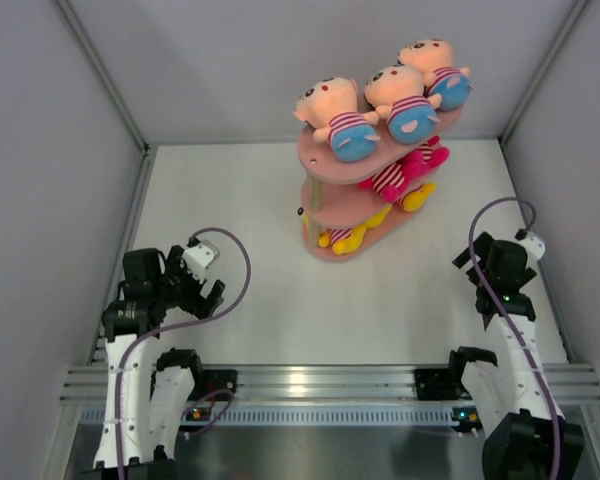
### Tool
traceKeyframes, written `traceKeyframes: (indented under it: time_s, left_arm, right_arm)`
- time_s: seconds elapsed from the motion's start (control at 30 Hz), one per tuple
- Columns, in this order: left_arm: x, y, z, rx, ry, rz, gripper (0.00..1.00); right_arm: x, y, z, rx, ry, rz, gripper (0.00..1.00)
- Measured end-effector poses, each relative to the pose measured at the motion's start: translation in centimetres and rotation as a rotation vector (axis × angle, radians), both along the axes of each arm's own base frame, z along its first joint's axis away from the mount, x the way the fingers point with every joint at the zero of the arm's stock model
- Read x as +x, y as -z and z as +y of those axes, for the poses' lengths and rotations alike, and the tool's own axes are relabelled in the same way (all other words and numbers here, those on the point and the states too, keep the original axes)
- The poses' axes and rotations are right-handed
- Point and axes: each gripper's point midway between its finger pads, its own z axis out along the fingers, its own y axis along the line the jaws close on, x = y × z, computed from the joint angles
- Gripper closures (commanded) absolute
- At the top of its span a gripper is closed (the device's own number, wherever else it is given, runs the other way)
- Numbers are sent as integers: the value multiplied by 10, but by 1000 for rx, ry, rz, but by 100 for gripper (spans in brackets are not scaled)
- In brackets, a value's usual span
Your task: Place and organize the stuffed toys onto the shelf
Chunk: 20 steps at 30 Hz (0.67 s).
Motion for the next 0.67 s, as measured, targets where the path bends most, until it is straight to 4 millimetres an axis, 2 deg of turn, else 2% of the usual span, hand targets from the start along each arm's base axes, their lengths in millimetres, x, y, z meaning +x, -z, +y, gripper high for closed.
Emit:
traceKeyframes:
  time_s: [0.13, 0.23, 0.43, 0.53, 0.67]
  left_arm:
    - [6, 12, 4, 3, -32, 10, 2]
    - [20, 18, 12, 15, -89, -26, 1]
    - [30, 48, 21, 12, -171, 1, 1]
    - [34, 48, 22, 12, -181, -8, 1]
    - [38, 45, 24, 16, -188, -29, 1]
  right_arm:
    - [-5, 4, -8, -21, 33, 28, 1]
    - [-8, 6, -8, -29, 26, 45, 1]
    - [-7, -9, -9, -47, 24, -22, 1]
    - [-6, -14, -9, -53, 24, -55, 1]
    - [-9, -5, -8, -51, 22, -44, 1]
